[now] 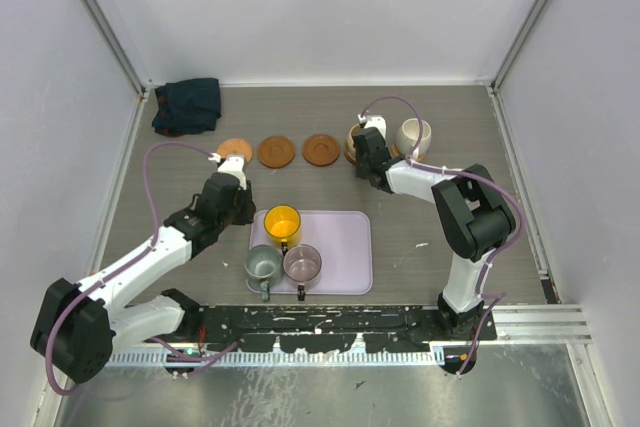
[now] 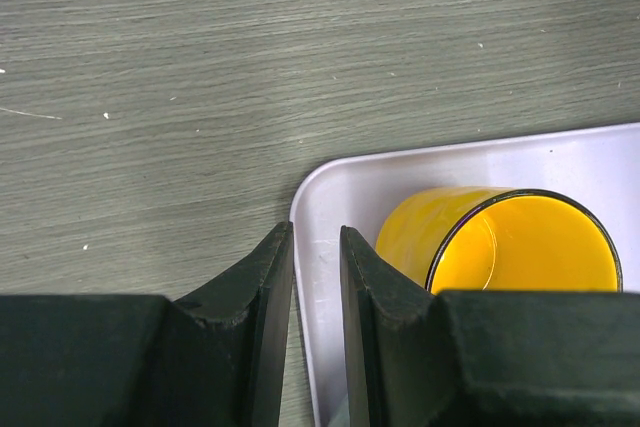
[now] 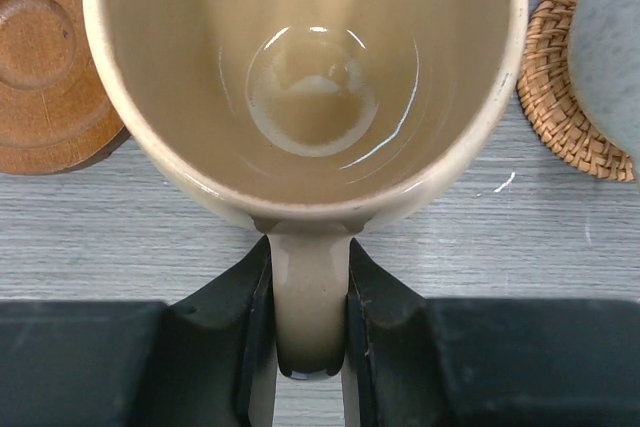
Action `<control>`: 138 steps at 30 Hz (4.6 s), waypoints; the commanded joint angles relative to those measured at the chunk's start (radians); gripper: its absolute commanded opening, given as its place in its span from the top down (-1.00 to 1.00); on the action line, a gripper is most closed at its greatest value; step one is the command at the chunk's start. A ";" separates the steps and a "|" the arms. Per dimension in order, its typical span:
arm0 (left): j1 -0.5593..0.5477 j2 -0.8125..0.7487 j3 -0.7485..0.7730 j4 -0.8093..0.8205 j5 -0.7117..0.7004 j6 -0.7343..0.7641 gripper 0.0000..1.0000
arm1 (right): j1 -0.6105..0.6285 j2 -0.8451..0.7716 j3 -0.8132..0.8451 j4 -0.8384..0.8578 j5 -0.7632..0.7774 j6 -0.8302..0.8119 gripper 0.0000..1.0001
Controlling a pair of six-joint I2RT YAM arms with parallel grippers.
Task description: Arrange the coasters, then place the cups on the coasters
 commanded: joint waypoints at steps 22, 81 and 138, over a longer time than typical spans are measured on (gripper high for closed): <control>-0.001 -0.026 -0.010 0.038 -0.011 -0.003 0.46 | 0.015 0.053 0.057 0.007 0.109 0.037 0.69; -0.002 -0.089 0.078 0.039 -0.051 0.024 0.47 | 0.083 -0.711 -0.259 0.105 0.192 -0.023 -1.00; -0.002 -0.328 -0.058 -0.096 0.095 -0.075 0.37 | 1.071 -0.298 -0.083 -0.628 0.424 0.702 -0.87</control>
